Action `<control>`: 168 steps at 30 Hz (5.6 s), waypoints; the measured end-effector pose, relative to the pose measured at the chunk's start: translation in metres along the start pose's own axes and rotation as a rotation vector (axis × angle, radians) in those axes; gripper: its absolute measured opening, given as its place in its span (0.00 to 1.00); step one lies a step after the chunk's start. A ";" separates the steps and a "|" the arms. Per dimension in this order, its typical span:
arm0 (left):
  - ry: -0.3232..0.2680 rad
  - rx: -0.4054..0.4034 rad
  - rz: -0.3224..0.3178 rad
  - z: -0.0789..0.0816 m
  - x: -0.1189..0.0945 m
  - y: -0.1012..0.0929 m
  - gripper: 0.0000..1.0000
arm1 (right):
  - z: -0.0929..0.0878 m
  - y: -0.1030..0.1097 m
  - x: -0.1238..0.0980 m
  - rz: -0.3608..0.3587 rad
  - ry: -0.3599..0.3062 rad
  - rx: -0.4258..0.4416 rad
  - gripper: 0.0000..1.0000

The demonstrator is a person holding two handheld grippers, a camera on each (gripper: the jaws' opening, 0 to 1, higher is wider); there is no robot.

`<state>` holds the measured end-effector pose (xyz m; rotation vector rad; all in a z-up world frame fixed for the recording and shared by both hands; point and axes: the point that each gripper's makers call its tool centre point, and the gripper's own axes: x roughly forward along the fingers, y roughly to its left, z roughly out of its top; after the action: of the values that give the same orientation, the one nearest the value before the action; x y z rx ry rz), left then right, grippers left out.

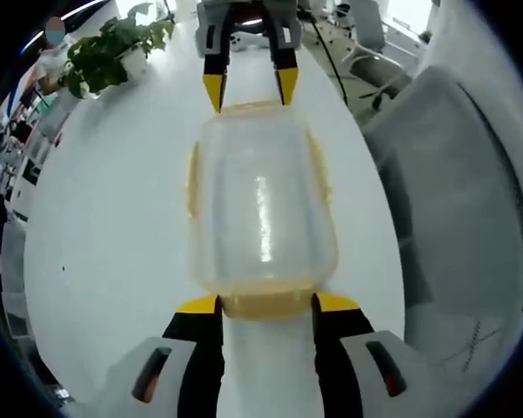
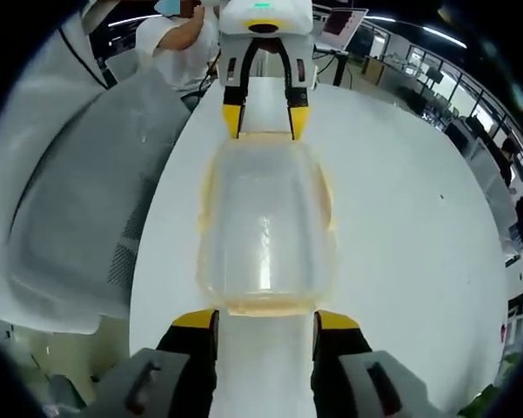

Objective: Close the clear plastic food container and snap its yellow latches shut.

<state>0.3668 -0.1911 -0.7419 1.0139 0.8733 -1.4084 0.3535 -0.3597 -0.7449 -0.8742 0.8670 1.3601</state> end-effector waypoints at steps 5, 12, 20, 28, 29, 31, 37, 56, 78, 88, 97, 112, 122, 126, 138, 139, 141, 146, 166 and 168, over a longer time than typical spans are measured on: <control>0.014 0.007 -0.008 -0.006 -0.001 -0.004 0.37 | -0.002 0.002 -0.002 0.001 0.008 -0.005 0.43; 0.020 -0.009 -0.005 -0.012 -0.006 -0.006 0.38 | -0.003 0.002 -0.008 -0.011 0.002 0.011 0.43; -0.024 -0.117 0.021 -0.008 -0.013 -0.002 0.37 | 0.005 0.008 -0.014 -0.013 -0.008 0.005 0.44; -0.063 -0.190 0.040 -0.001 -0.020 0.002 0.37 | 0.014 0.002 -0.022 -0.043 -0.026 0.031 0.42; -0.071 -0.195 0.038 0.001 -0.022 0.001 0.38 | 0.017 0.003 -0.023 -0.042 -0.036 0.040 0.42; -0.076 -0.205 0.042 0.002 -0.023 0.000 0.38 | 0.021 0.000 -0.024 -0.055 -0.044 0.052 0.42; -0.121 -0.330 0.060 0.006 -0.025 0.006 0.37 | 0.037 -0.007 -0.026 -0.099 -0.084 0.146 0.41; -0.257 -0.800 0.052 0.010 -0.019 0.010 0.42 | 0.041 -0.026 -0.033 -0.176 -0.167 0.694 0.43; -0.330 -1.121 0.034 0.006 -0.004 0.007 0.43 | 0.019 -0.017 -0.007 -0.145 -0.159 1.002 0.47; -0.312 -1.134 0.025 0.012 0.006 0.001 0.42 | 0.028 -0.014 0.007 -0.104 -0.152 1.028 0.46; -0.316 -1.160 0.026 0.014 0.007 0.005 0.41 | 0.027 -0.015 0.013 -0.097 -0.162 1.073 0.47; -0.334 -1.203 0.049 0.021 0.008 0.008 0.35 | 0.034 -0.012 0.018 -0.097 -0.149 1.109 0.49; -0.327 -1.217 0.031 0.021 0.009 0.007 0.34 | 0.035 -0.012 0.021 -0.080 -0.118 1.136 0.49; -0.312 -1.199 0.026 0.021 0.010 0.005 0.34 | 0.033 -0.013 0.020 -0.068 -0.138 1.139 0.49; -0.336 -1.225 0.028 0.018 0.011 0.007 0.38 | 0.033 -0.011 0.019 -0.075 -0.153 1.140 0.51; -0.336 -1.228 0.028 0.018 0.011 0.008 0.38 | 0.033 -0.012 0.020 -0.076 -0.149 1.138 0.51; -0.334 -1.226 0.028 0.019 0.011 0.007 0.38 | 0.032 -0.012 0.019 -0.078 -0.150 1.139 0.51; -0.340 -1.208 0.034 0.019 0.011 0.009 0.39 | 0.033 -0.012 0.019 -0.088 -0.154 1.135 0.52; -0.337 -1.068 0.097 0.018 0.003 0.007 0.40 | 0.039 -0.017 0.005 -0.127 -0.189 1.021 0.54; -0.344 -1.052 0.108 0.018 0.000 0.009 0.40 | 0.041 -0.019 0.000 -0.137 -0.200 1.008 0.53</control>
<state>0.3741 -0.2088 -0.7350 0.0124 1.0781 -0.7858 0.3734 -0.3233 -0.7271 -0.0087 1.1358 0.7048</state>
